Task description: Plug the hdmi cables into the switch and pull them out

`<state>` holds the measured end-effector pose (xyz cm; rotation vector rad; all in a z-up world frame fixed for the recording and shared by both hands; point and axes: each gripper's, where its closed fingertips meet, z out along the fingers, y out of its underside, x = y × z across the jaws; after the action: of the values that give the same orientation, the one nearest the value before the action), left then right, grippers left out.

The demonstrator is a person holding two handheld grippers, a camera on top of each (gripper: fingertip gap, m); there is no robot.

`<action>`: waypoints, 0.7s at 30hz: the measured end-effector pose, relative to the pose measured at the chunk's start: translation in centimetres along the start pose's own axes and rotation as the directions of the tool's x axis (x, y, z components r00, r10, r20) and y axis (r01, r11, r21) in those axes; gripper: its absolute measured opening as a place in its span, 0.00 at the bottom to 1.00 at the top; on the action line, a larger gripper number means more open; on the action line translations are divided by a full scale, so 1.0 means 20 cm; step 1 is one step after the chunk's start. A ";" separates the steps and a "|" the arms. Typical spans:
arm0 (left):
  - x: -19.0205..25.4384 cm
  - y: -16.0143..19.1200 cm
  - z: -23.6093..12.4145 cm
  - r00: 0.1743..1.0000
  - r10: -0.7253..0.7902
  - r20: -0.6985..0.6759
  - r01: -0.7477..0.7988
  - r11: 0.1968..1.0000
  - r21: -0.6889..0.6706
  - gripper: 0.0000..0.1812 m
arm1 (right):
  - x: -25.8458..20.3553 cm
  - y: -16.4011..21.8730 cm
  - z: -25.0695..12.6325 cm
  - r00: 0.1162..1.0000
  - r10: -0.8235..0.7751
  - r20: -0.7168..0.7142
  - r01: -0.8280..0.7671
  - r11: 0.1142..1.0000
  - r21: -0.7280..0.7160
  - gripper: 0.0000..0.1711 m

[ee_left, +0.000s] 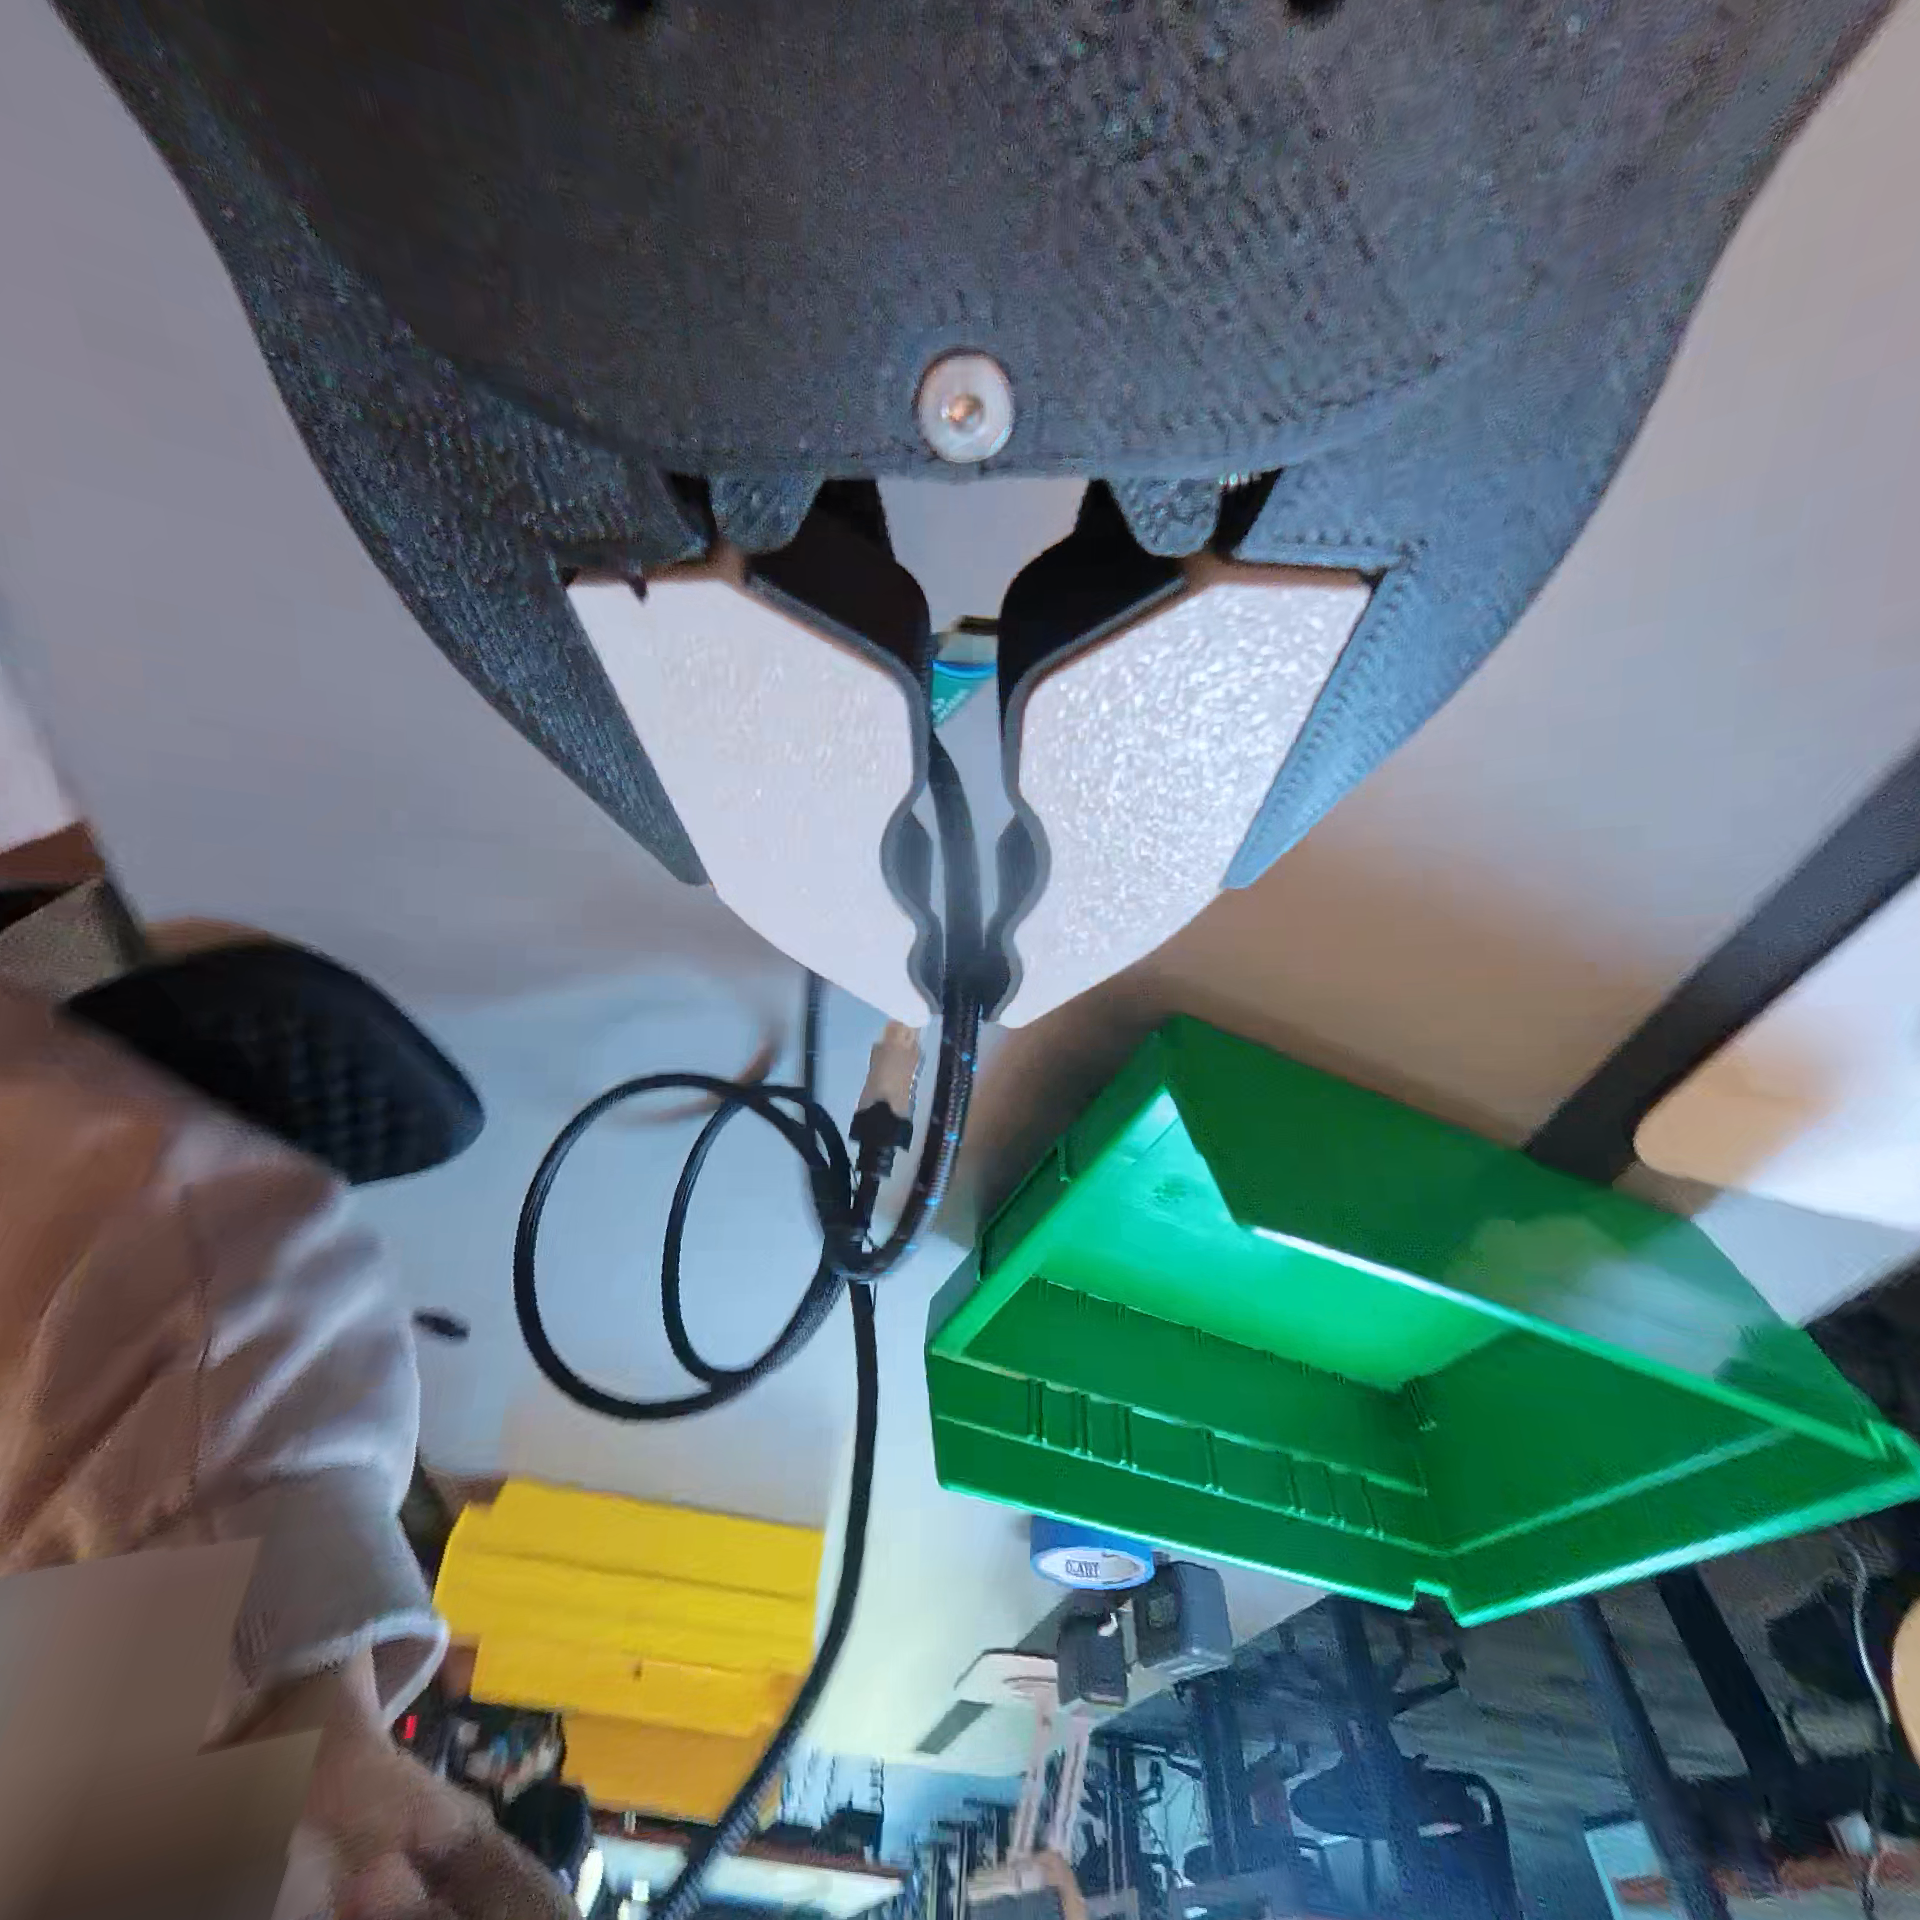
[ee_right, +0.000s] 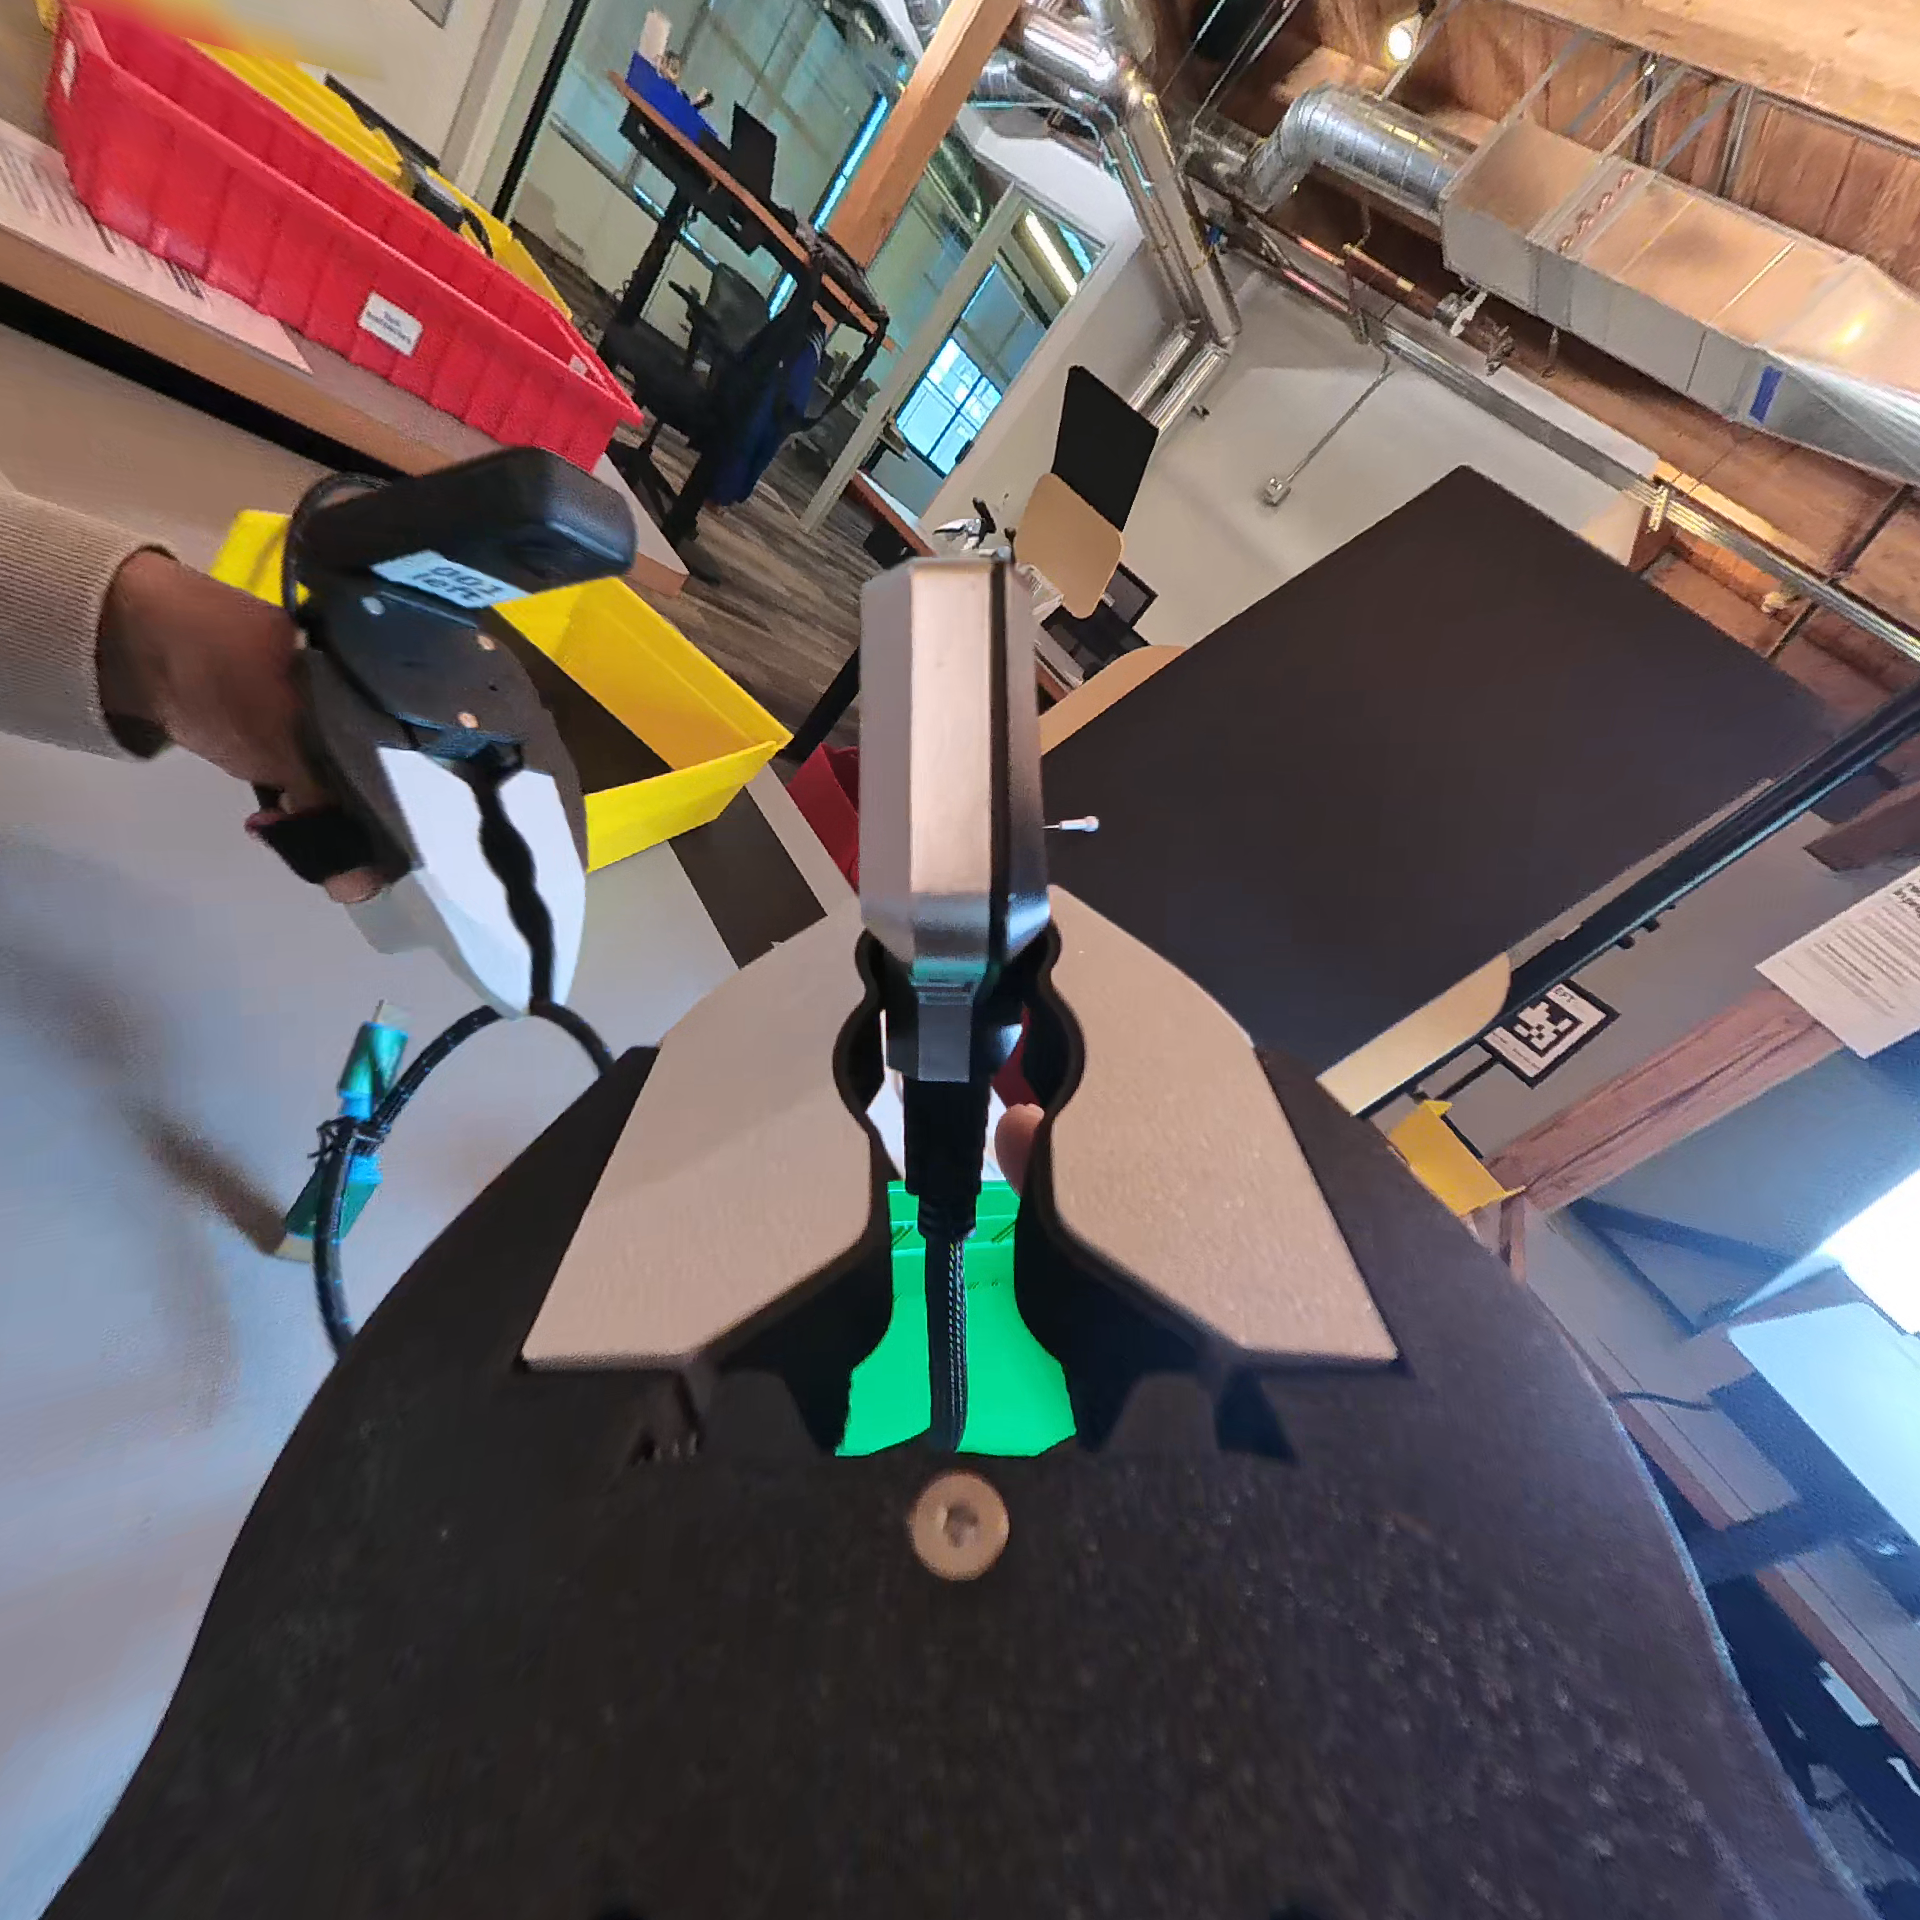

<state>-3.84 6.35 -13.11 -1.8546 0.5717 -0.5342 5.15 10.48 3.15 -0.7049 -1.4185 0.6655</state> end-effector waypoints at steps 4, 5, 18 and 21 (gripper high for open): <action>-0.15 0.08 -0.03 0.988 -0.090 0.125 0.098 0.993 -0.066 0.04 | -0.02 0.02 0.03 1.000 0.000 0.007 0.000 1.000 -0.014 0.13; -0.18 0.11 -0.05 0.985 -0.079 0.154 0.095 0.991 -0.097 0.04 | -0.02 0.03 0.03 1.000 0.003 0.008 -0.003 1.000 -0.016 0.13; 0.07 0.33 -0.01 0.930 0.357 -0.090 -0.361 0.834 -0.418 0.17 | -0.03 0.07 0.06 1.000 0.016 0.017 -0.015 0.999 -0.035 0.13; 0.10 0.46 0.04 0.935 0.318 -0.159 -0.354 0.804 -0.478 0.23 | -0.04 0.07 0.07 1.000 0.014 0.028 -0.013 0.999 -0.034 0.13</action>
<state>-3.01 2.93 -21.86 -2.1537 1.1528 -0.2182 3.79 10.72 1.63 -0.7353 -1.4546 0.6655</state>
